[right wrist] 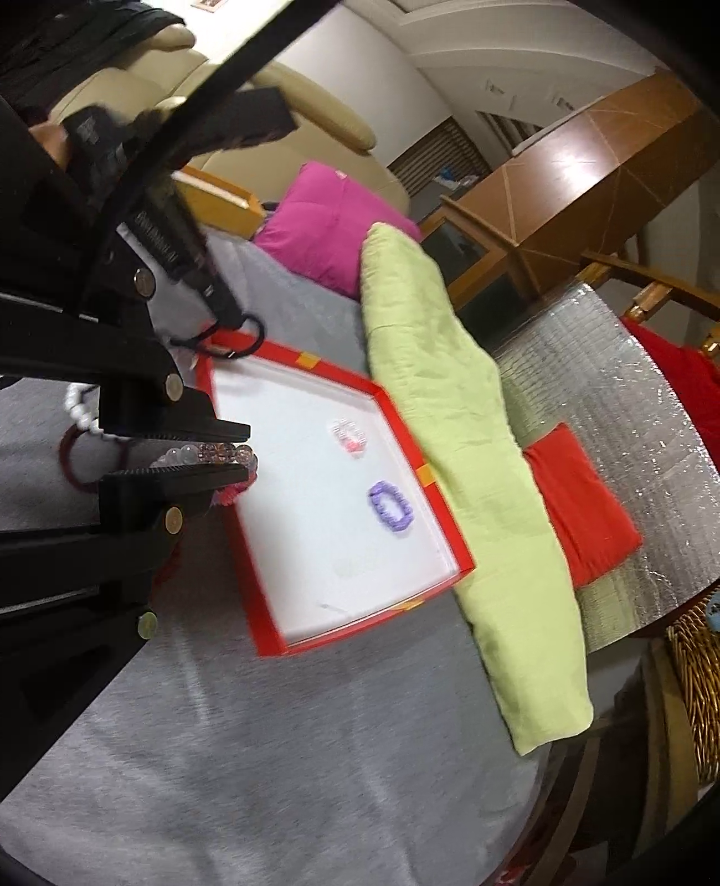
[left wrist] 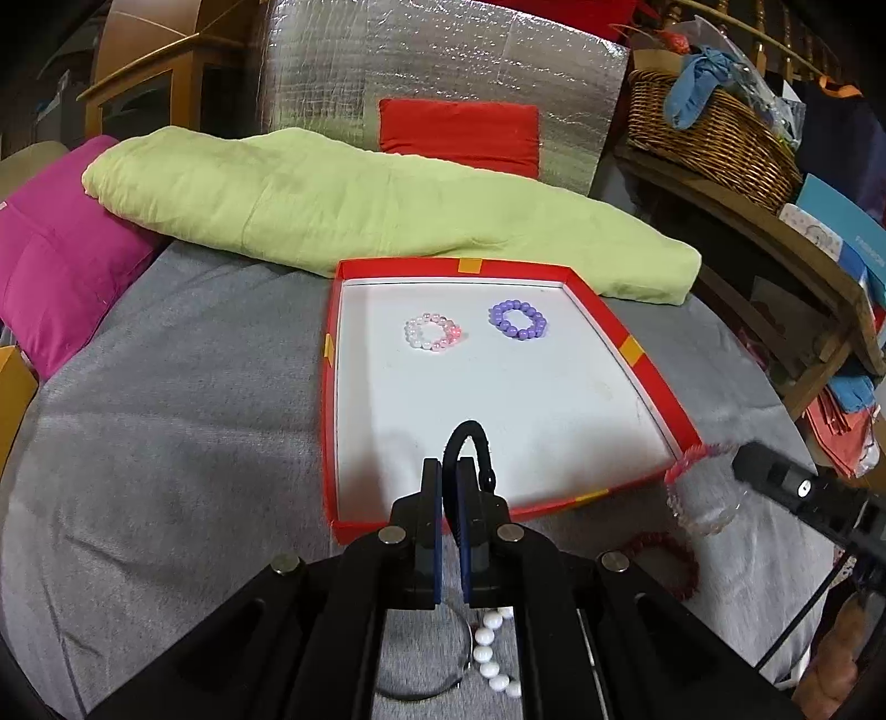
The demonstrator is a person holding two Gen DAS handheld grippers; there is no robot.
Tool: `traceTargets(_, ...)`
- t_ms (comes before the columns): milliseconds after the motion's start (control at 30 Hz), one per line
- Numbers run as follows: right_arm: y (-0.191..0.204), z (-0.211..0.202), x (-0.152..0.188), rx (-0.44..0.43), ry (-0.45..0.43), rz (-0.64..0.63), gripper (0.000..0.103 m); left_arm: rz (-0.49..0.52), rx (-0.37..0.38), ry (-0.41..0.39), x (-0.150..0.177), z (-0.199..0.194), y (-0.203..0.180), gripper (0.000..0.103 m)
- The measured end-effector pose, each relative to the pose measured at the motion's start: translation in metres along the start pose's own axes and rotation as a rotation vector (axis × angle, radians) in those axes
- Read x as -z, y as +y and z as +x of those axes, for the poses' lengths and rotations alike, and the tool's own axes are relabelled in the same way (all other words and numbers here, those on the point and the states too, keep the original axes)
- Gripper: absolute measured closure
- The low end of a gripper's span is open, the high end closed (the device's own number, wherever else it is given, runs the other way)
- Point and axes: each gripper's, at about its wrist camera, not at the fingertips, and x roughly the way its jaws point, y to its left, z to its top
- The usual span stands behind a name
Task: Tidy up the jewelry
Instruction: 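Carry the hair tie and pink bracelet into the red box and release both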
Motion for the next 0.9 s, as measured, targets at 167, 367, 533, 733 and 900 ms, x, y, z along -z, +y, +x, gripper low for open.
traceTargets(167, 0.004, 0.018, -0.016, -0.012, -0.018, 0.032, 0.095, -0.021, 0.003, 0.002, -0.009, 0.014, 0.001, 0.098)
traceTargets(367, 0.001, 0.055, -0.035, 0.003, -0.009, 0.063, 0.095, -0.068, 0.019, 0.017, -0.023, 0.040, 0.006, 0.098)
traceTargets(533, -0.013, 0.088, -0.052, 0.003, 0.009, 0.113, 0.095, -0.081, 0.030, 0.036, -0.031, 0.057, 0.004, 0.098)
traceTargets(733, -0.017, 0.124, -0.064, -0.030, 0.050, 0.151, 0.095, -0.084, 0.036, 0.054, -0.040, 0.075, 0.000, 0.098)
traceTargets(900, -0.015, 0.143, -0.070, -0.062, 0.059, 0.169, 0.095, -0.098, 0.021, 0.079, -0.048, 0.093, 0.005, 0.098)
